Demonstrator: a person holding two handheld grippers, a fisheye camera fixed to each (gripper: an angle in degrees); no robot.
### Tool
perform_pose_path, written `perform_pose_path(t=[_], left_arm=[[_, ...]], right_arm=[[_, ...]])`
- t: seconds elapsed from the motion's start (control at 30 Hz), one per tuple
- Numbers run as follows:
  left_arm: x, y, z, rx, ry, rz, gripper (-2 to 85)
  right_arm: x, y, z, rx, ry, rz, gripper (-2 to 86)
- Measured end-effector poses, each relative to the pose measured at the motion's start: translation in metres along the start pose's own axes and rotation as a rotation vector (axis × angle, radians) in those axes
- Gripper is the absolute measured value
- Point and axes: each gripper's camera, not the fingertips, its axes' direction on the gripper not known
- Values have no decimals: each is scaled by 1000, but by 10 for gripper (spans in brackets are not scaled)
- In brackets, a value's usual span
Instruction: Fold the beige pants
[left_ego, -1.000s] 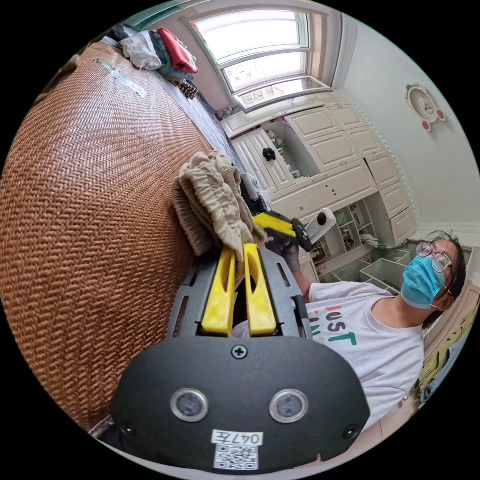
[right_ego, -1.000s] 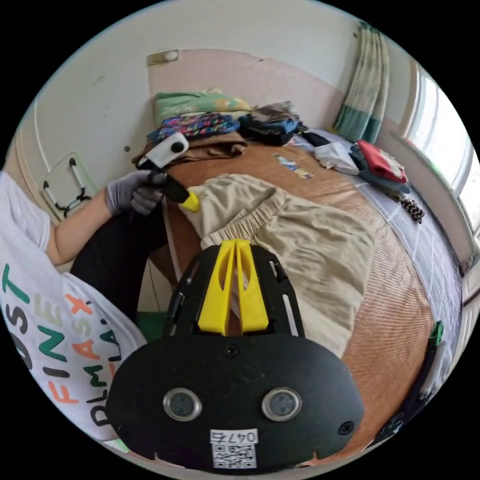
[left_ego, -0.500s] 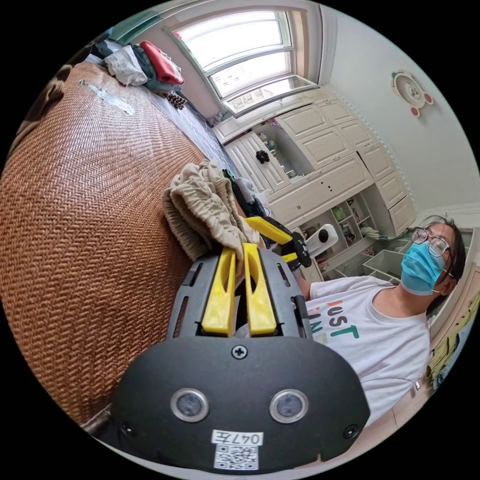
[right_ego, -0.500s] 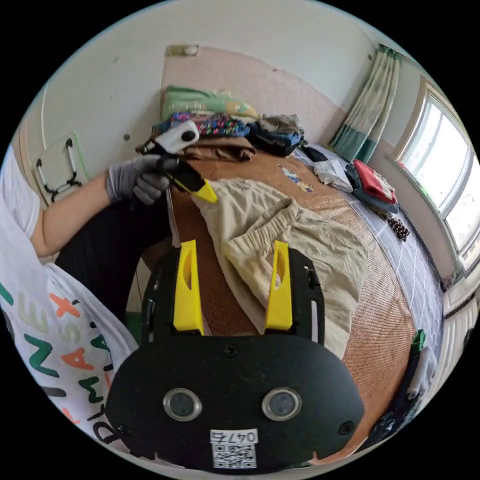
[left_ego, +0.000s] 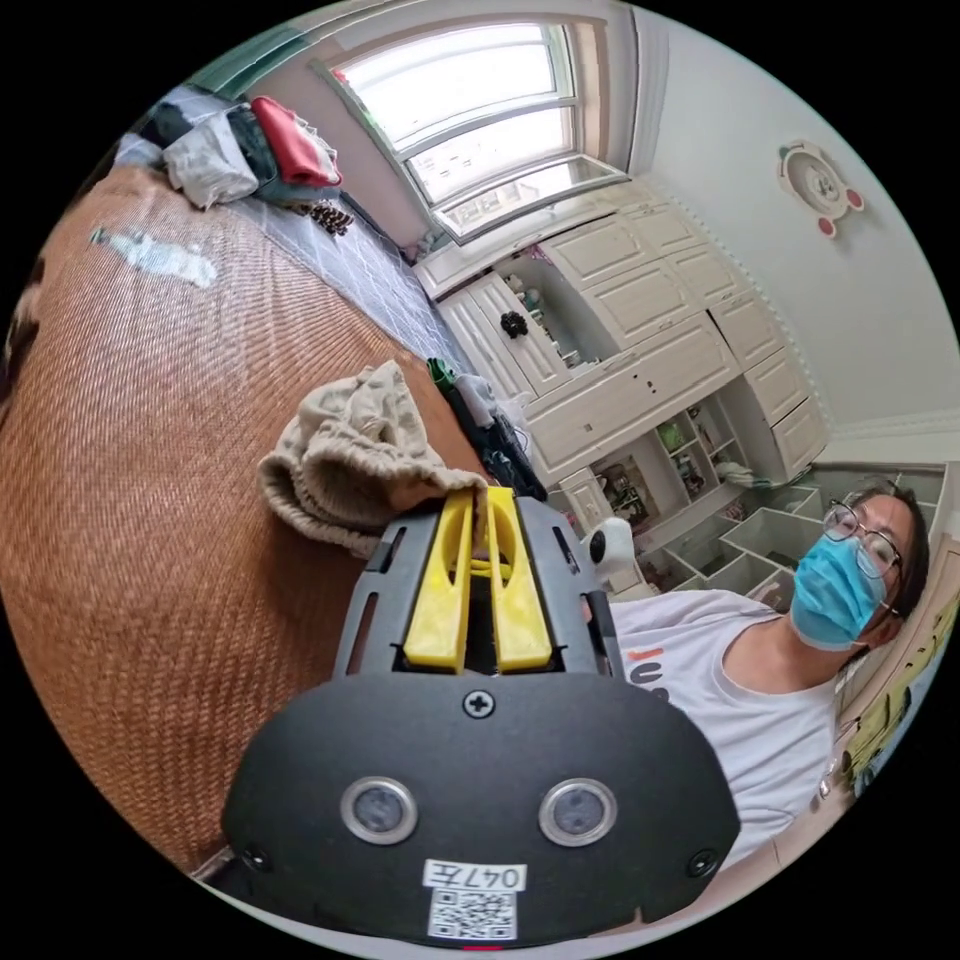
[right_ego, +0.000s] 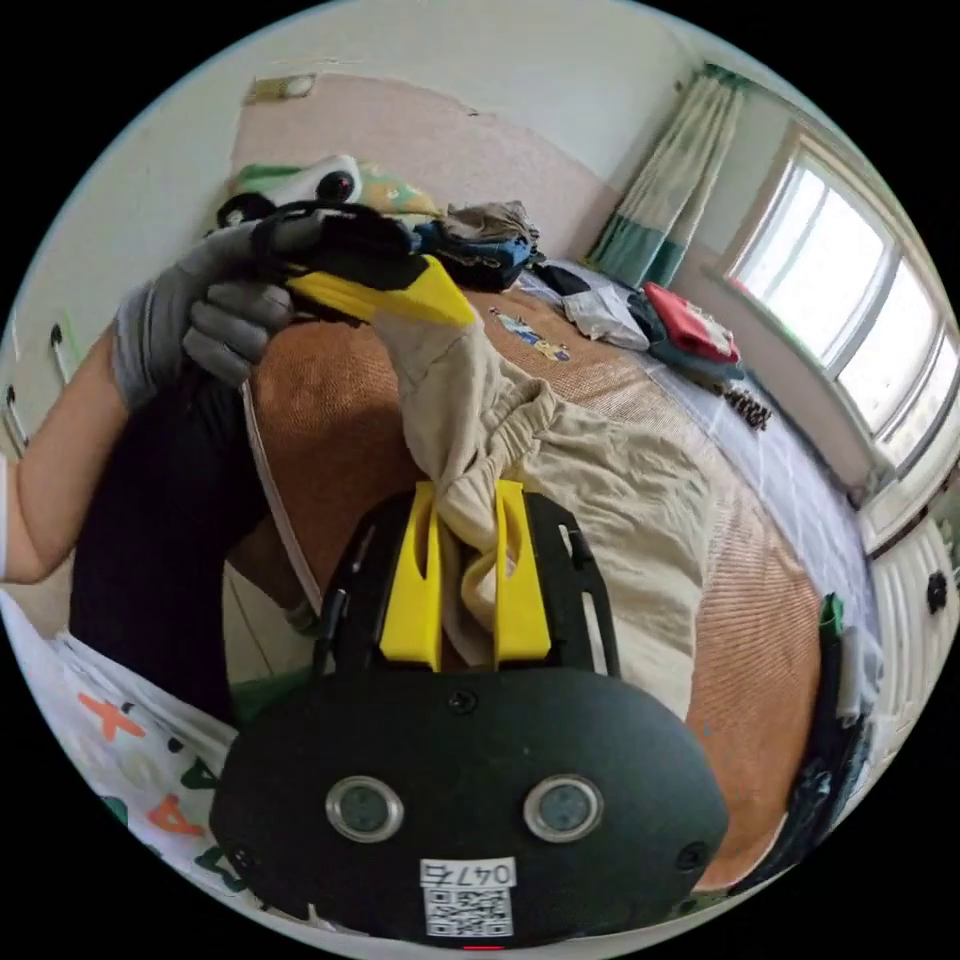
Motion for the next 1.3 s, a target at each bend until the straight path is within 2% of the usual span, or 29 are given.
perform_pose_path(t=[0.1, 0.13, 0.23, 0.33, 0.47, 0.67, 0.77, 0.87, 0.93, 0.97, 1.1, 1.17, 1.2, 1.23, 1.3], left_arm=[[18, -23, -21, 45, -10, 64, 19], [24, -24, -36, 98, -13, 109, 21], [26, -1, -78, 259, -66, 181, 0], [0, 26, -94, 295, -86, 145, -8], [-22, 22, -85, 203, -204, 107, -10], [-23, 15, -73, 162, -343, 166, -10], [-38, 10, -79, 165, -364, 115, -10], [-49, 2, -90, 179, -338, 89, -10], [-55, -3, -96, 178, -322, 75, -10], [-61, -6, -98, 172, -310, 60, -10], [-73, -15, -103, 154, -292, 26, -10], [-78, -20, -105, 146, -286, 20, -10], [-79, -22, -106, 144, -281, 17, -10], [-87, -21, -108, 168, -249, -6, -10], [-96, -24, -109, 142, -199, -31, -10]], right_arm=[[113, 26, 6, 88, -372, 340, 27], [159, 43, 12, 149, -522, 473, 25], [249, 78, 25, 285, -800, 692, 25], [298, 74, 20, 343, -882, 716, 26], [320, 28, 13, 358, -910, 635, 29], [339, -95, 43, 353, -1040, 547, 30], [310, -192, 23, 398, -991, 390, 30], [234, -291, -7, 457, -892, 141, 31], [149, -351, -11, 490, -833, -60, 33], [126, -362, -9, 496, -822, -109, 34], [-59, -386, 49, 460, -717, -464, 63], [-141, -377, 100, 308, -681, -626, 98], [-185, -369, 134, 161, -688, -711, 127], [-212, -363, 152, 95, -619, -810, 129], [-213, -364, 149, 127, -621, -811, 125]])
